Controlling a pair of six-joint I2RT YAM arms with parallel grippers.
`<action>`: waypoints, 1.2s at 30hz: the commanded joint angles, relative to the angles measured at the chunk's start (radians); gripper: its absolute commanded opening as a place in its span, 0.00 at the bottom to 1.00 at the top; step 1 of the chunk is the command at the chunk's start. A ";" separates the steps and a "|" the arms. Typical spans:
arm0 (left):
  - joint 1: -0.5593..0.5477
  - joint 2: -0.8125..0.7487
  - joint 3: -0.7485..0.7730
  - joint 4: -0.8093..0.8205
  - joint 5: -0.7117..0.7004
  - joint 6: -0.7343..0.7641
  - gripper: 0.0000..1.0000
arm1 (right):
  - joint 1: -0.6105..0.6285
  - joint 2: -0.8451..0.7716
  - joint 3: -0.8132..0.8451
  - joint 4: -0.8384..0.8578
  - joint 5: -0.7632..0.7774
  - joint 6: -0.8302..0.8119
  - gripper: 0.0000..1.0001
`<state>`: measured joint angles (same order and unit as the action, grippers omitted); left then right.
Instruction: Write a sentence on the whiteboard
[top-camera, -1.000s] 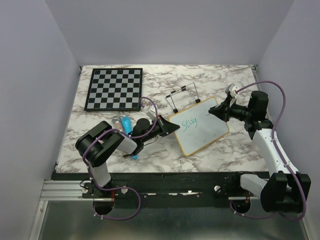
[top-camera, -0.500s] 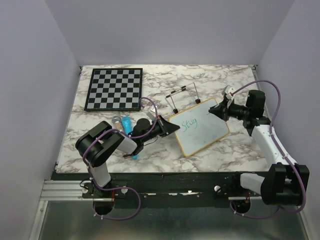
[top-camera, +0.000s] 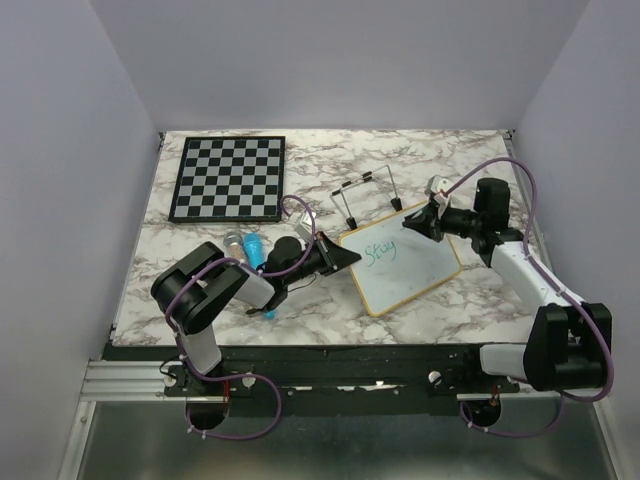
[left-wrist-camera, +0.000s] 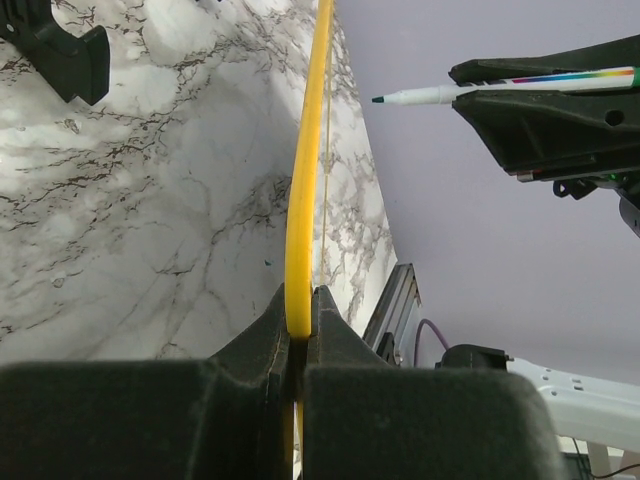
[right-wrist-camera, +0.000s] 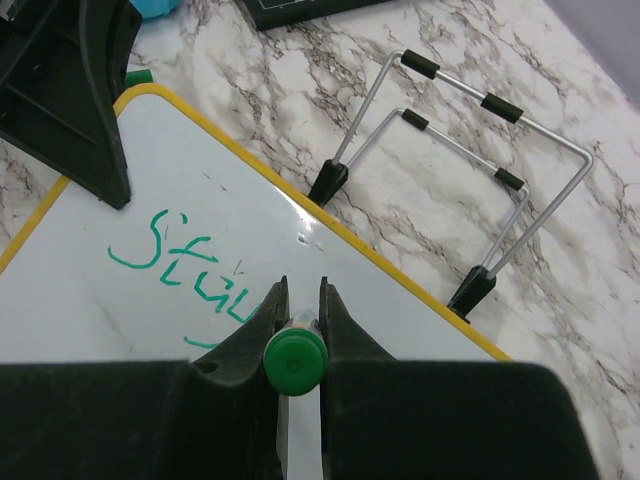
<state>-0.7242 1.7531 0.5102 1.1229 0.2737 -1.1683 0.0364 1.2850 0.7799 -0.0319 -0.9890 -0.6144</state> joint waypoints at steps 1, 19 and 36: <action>-0.009 -0.007 0.027 0.031 0.033 0.001 0.00 | 0.014 0.031 -0.021 0.061 0.015 -0.044 0.01; -0.007 0.000 0.036 0.035 0.038 0.006 0.00 | 0.040 0.089 -0.001 0.047 0.053 -0.071 0.01; -0.006 0.003 0.028 0.040 0.033 0.012 0.00 | 0.042 0.062 -0.018 -0.086 0.064 -0.151 0.01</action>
<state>-0.7238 1.7531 0.5194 1.1118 0.2810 -1.1801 0.0731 1.3575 0.7696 -0.0273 -0.9539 -0.7113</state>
